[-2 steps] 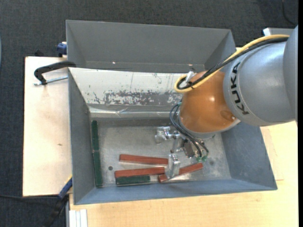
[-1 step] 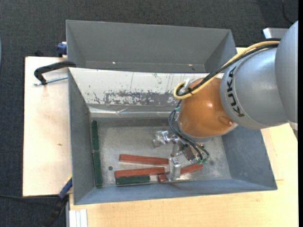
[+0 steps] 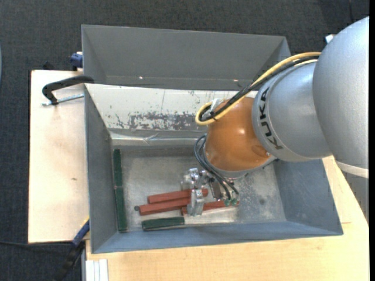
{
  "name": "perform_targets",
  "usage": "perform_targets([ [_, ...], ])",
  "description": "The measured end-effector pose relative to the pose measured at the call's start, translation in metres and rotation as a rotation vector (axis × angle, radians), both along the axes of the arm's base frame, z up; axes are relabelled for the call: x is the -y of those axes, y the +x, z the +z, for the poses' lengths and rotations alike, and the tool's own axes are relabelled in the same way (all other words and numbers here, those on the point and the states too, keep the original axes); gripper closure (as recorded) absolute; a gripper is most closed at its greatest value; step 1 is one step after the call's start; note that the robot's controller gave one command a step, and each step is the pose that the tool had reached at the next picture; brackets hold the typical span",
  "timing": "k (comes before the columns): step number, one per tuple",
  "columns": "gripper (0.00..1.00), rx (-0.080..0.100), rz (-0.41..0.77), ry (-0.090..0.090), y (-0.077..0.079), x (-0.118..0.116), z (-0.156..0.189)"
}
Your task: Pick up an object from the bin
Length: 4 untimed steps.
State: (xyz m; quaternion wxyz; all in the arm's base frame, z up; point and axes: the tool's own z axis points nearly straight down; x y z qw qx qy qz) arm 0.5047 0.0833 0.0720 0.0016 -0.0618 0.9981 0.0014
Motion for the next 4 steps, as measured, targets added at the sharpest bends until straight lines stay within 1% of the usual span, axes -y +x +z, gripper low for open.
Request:
perform_targets([
  [1, 1.0, 0.0, 0.0, 0.0, 0.0, 0.0, 0.0],
  [2, 1.0, 0.001, -0.014, -0.001, 0.02, 0.005, 0.096],
  [3, 1.0, 0.001, -0.014, -0.001, 0.02, 0.005, 0.096],
  [4, 1.0, 0.005, -0.016, -0.001, 0.017, 0.01, 0.046],
])
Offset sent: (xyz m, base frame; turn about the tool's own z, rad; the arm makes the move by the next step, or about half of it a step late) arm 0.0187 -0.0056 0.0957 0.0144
